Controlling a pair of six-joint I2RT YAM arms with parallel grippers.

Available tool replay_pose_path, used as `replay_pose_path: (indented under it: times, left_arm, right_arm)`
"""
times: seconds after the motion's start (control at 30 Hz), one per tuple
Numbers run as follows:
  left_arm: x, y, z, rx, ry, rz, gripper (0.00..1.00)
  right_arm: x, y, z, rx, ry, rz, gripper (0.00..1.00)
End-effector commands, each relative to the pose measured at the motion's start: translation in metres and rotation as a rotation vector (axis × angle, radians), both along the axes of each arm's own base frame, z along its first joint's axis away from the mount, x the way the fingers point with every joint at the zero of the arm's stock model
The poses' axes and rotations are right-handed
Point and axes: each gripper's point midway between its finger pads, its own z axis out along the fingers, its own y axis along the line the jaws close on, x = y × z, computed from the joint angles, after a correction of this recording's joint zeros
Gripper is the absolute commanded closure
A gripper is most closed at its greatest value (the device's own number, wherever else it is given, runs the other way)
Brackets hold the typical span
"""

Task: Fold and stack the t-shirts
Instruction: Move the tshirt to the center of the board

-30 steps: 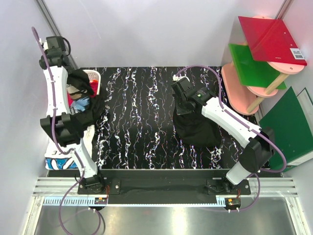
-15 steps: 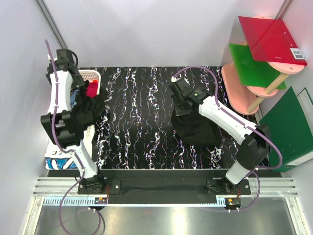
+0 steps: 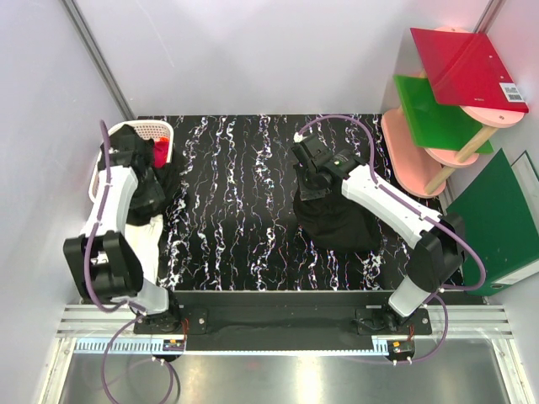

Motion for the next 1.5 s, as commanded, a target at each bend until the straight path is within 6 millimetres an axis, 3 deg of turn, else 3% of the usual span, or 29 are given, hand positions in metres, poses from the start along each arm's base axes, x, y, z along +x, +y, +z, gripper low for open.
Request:
replay_pose_path:
  times: [0.0,0.13,0.23,0.27,0.3,0.33,0.47,0.8,0.93,1.0,1.17,1.27,1.47]
  left_arm:
    - [0.0,0.001,-0.026,0.0,0.09,0.009,0.01]
    - [0.015,0.003,-0.045,-0.012,0.155,0.007,0.01]
    - [0.03,0.005,-0.049,-0.013,0.161,0.005,0.16]
    - [0.034,0.006,-0.049,-0.012,0.159,0.007,0.59]
    - [0.037,0.008,-0.049,-0.007,0.16,0.008,0.85]
    - [0.044,0.009,-0.048,-0.004,0.154,0.007,1.0]
    - [0.051,0.012,-0.033,0.012,0.116,0.013,1.0]
    - [0.036,0.03,0.089,0.168,-0.27,0.134,1.0]
    - [0.047,0.04,0.134,0.233,-0.457,0.185,1.0]
    - [0.057,0.048,0.145,0.27,-0.496,0.215,1.0]
    - [0.083,0.072,0.134,0.354,-0.424,0.274,1.0]
    - [0.114,0.091,0.131,0.325,-0.426,0.297,1.0]
    - [0.172,0.104,0.136,0.283,-0.447,0.252,1.0]
  right_arm:
    - [-0.004,0.006,0.013,0.052,-0.011,0.007,1.0]
    - [-0.005,0.005,0.014,0.054,-0.013,0.009,1.0]
    - [-0.005,0.003,0.014,0.052,-0.019,0.005,1.0]
    - [-0.006,0.002,0.013,0.051,-0.017,0.005,1.0]
    - [-0.006,0.002,0.014,0.05,-0.024,0.003,1.0]
    - [-0.006,0.001,0.014,0.047,-0.025,0.002,1.0]
    - [-0.005,-0.002,0.015,0.04,-0.035,-0.004,1.0]
    - [-0.001,0.003,0.011,0.032,-0.027,0.015,1.0]
    - [-0.002,0.005,0.008,0.032,-0.016,0.027,1.0]
    - [-0.003,0.005,0.005,0.03,-0.007,0.03,1.0]
    - [-0.004,0.005,0.005,0.034,-0.004,0.033,1.0]
    - [-0.008,0.004,0.005,0.04,0.0,0.032,1.0]
    - [-0.011,0.001,0.003,0.038,0.007,0.021,1.0]
